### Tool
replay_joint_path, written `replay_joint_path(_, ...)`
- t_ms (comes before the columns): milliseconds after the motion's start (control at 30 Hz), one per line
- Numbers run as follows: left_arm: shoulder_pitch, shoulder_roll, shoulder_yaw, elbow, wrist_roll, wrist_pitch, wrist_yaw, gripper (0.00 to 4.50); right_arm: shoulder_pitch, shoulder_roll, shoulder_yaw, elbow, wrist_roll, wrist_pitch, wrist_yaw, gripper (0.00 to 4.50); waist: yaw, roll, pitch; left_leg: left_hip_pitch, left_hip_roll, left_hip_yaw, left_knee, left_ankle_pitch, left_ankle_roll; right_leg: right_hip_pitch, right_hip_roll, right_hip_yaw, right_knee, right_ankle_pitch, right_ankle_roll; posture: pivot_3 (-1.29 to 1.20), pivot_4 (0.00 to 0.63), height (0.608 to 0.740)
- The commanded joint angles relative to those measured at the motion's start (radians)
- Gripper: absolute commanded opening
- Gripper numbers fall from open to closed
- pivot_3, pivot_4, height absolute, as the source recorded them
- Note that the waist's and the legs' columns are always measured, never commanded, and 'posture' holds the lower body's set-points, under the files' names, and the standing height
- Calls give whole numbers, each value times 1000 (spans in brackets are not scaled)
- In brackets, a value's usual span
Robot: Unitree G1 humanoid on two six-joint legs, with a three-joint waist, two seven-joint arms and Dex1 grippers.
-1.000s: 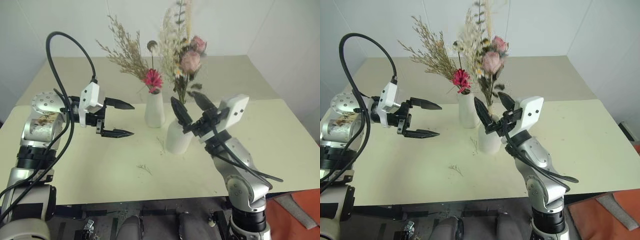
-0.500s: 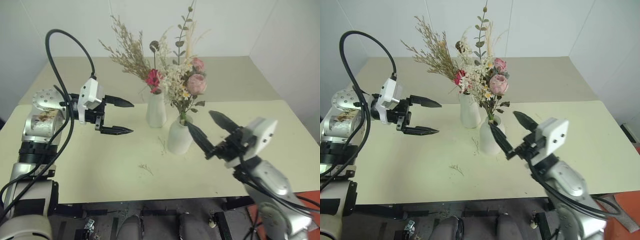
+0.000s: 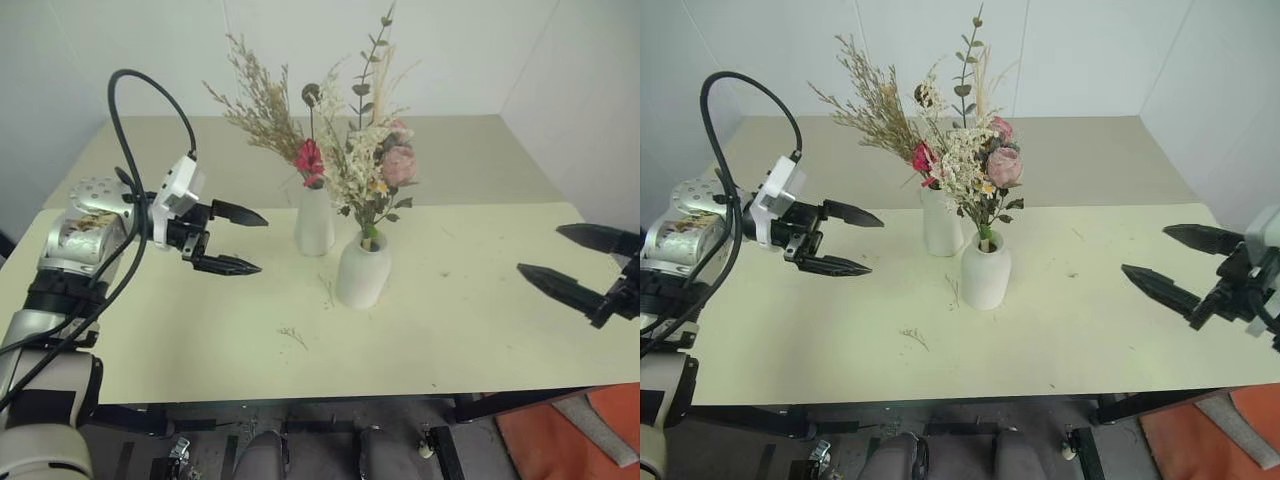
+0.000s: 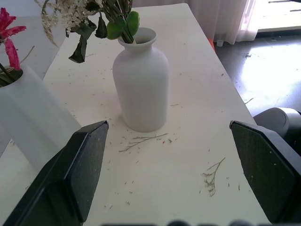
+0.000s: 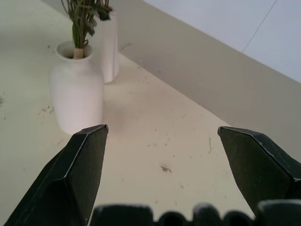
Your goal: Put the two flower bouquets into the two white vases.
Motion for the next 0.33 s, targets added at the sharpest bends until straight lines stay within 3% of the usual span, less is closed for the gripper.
replay_joint_path(33,0,3,38,-34,-3,-18,-4,4500,-41,-23,2,28,-23,-36,37,4442,0,0,0,0,0,0,0,0,0,0,0,0,0,0,0,0,150,740)
replay_joint_path(333,28,0,79,-61,23,-6,-4,4500,-106,-30,68,65,-74,-59,101,4442,3,0,0,-1,0,0,1,0,0,0,0,0,0,0,0,0,150,740)
